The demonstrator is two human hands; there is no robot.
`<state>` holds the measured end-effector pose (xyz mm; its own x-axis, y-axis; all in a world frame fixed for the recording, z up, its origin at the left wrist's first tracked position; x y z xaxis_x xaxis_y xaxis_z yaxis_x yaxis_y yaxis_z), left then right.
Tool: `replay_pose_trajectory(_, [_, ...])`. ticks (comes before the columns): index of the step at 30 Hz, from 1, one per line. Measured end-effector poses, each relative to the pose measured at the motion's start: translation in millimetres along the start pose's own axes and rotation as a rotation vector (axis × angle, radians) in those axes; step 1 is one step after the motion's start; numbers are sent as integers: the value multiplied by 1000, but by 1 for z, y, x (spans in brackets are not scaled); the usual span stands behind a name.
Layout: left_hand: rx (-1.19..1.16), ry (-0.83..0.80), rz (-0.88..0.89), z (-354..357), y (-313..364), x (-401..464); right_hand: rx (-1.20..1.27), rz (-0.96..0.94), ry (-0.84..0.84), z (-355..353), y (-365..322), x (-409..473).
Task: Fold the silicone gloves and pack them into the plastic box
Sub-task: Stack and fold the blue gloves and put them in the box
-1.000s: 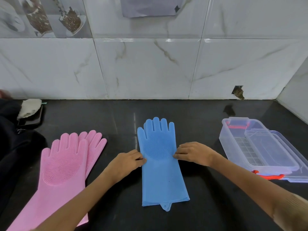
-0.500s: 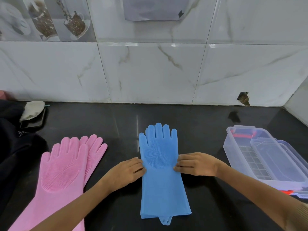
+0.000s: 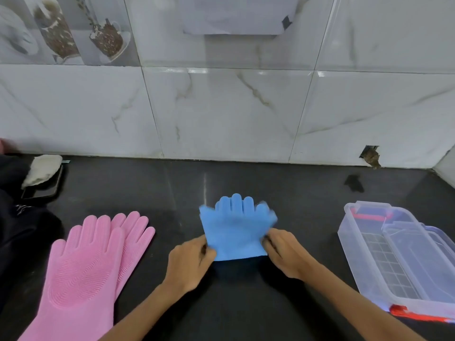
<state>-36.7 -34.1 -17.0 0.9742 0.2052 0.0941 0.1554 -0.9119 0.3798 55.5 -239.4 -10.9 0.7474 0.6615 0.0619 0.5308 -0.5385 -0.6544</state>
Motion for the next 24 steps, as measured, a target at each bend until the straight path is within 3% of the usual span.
replay_pose_trajectory(4, [3,-19,-395,9,8,24,-113,279,44,10,1,17])
replay_pose_trajectory(9, [76,78,-531,19,21,25,-240,454,184,21,3,18])
replay_pose_trajectory(14, [158,227,-550,18,32,20,-333,454,364,31,-3,10])
replay_pose_trajectory(20, [316,143,-548,19,27,22,-367,486,400,33,3,12])
replay_pose_trajectory(24, [317,262,-427,14,34,18,-293,548,412,30,5,22])
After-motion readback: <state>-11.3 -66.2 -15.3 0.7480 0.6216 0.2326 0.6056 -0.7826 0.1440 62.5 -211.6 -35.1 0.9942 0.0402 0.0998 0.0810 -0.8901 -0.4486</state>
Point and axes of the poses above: each hand's wrist, its own x-axis towards the middle knuckle, its own z-axis out of the palm, y = z × x, the point moved 4 cm from there along x, towards the middle knuckle, and after that the axes turned 9 degrees about x, right-handed, at the moved point
